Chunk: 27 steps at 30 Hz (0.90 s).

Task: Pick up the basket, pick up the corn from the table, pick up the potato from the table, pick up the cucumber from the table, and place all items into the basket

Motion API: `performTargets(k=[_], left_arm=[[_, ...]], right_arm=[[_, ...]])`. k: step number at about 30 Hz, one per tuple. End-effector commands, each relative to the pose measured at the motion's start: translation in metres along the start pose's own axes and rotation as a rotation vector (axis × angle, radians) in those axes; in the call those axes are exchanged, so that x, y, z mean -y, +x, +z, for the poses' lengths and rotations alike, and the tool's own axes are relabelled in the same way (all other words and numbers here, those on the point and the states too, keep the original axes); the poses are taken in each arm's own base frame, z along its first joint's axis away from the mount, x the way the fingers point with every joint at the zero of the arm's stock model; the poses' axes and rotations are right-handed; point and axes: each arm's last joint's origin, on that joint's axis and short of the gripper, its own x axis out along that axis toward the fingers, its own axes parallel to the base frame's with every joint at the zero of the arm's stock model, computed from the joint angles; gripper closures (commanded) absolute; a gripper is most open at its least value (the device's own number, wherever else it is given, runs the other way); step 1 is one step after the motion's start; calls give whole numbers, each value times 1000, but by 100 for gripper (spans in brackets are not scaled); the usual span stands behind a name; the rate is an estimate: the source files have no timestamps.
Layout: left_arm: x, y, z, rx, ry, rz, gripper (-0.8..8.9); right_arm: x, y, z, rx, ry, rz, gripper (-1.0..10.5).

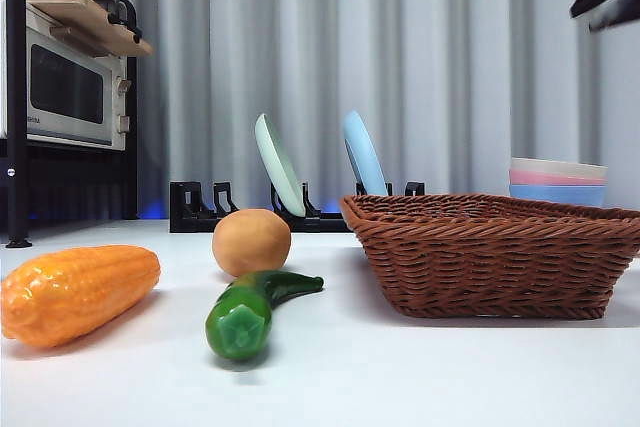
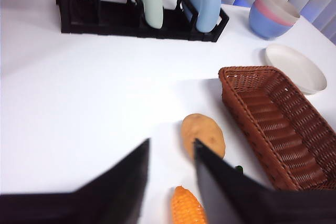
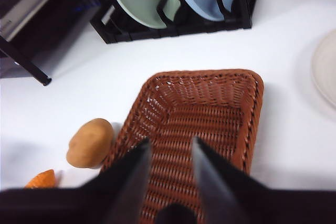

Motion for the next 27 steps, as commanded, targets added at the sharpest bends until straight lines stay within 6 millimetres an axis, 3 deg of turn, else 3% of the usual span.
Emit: performTargets(k=[1, 11, 20, 23, 25, 27], left_arm=[[-2, 3, 0, -9, -11, -2, 417], [-3, 5, 0, -18, -15, -1, 417], [-3, 5, -1, -27, -21, 0, 417], [-3, 6, -1, -35, -25, 0, 417], [-4, 6, -2, -41, -29, 1, 417], [-3, 8, -3, -52, -31, -8, 417]], right_arm=[[6, 12, 3, -35, 8, -8, 561], [44, 84, 9, -343, 75, -113, 567], [70, 142, -16, -562, 155, -94, 575], [72, 151, -24, -596, 186, -39, 740], [70, 154, -27, -605, 187, -23, 961], [69, 153, -23, -593, 196, -27, 958]])
